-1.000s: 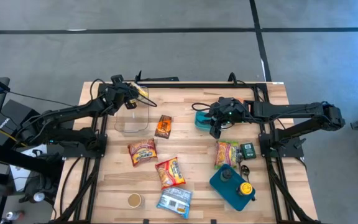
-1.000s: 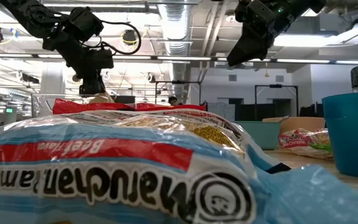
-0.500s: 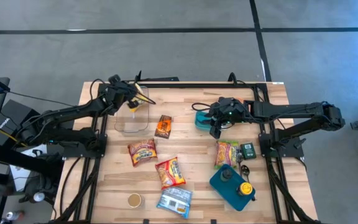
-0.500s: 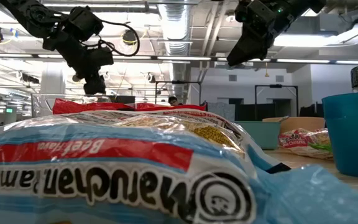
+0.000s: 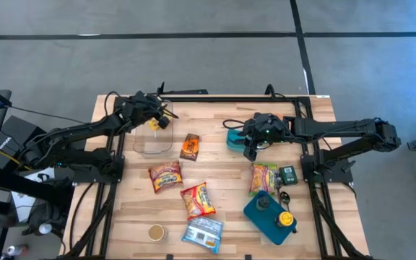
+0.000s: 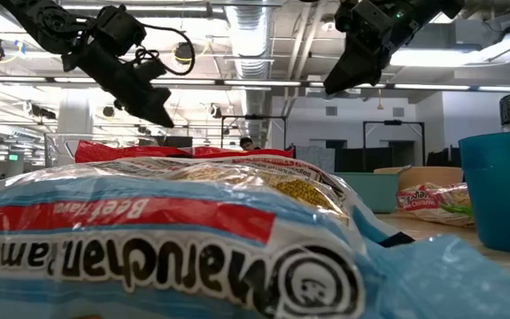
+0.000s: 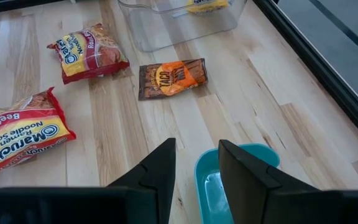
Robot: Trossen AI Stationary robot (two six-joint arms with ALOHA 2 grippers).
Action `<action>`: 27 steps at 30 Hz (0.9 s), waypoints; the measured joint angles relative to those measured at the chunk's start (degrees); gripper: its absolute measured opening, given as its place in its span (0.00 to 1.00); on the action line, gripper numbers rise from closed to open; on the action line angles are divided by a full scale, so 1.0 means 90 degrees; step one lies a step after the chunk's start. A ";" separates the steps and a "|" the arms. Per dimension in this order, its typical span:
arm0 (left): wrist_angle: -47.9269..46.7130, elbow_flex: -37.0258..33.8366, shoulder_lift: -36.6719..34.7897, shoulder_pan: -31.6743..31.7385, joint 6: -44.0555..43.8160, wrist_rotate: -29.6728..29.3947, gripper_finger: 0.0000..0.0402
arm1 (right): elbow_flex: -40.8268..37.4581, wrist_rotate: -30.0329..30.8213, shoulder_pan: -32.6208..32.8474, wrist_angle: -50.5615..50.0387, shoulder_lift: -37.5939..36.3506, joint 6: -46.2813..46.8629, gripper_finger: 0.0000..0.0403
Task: Pick & Place Food Item
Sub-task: Put the red noodle pack into the transparent bin
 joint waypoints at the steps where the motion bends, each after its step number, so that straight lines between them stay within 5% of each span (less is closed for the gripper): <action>1: 0.0023 0.0001 0.0000 0.0000 -0.0146 0.0187 0.23 | 0.0000 0.0000 0.0000 0.0002 0.0000 0.0000 0.29; 9: 0.0055 0.0001 0.0000 -0.0088 -0.0874 0.1458 0.20 | 0.0000 0.0000 0.0000 0.0002 0.0000 0.0002 0.29; 27: 0.0192 0.0001 -0.1310 -0.2151 -0.0960 0.1555 0.10 | -0.0002 0.0000 0.0000 0.0027 0.0000 0.0002 0.29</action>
